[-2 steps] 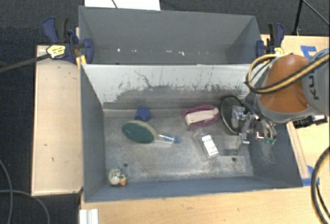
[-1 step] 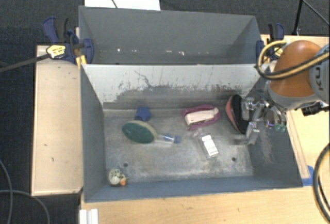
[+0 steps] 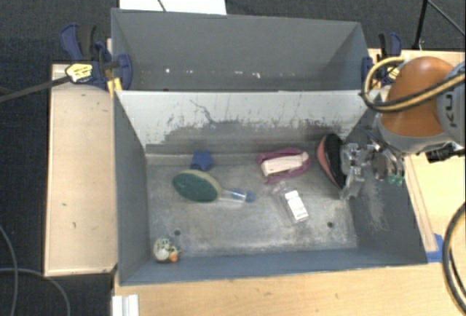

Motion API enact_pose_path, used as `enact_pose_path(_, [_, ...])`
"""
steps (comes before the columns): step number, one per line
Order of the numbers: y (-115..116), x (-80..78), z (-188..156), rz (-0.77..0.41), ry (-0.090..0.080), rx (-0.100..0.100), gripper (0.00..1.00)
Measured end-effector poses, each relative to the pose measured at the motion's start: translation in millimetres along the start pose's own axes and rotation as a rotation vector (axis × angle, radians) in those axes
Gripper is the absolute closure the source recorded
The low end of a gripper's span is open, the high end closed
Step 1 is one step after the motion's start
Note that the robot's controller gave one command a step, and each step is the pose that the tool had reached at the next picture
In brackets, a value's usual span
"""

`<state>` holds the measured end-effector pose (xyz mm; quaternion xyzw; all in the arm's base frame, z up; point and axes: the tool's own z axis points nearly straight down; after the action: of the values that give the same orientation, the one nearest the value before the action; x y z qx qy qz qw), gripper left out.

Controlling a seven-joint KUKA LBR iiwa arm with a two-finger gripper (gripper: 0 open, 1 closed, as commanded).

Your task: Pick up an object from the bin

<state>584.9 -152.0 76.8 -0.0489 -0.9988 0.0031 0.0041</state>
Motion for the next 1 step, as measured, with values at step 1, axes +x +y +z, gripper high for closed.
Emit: enact_pose_path(1, [11.1,32.2,-39.0,0.161,-0.01,-0.008,1.0])
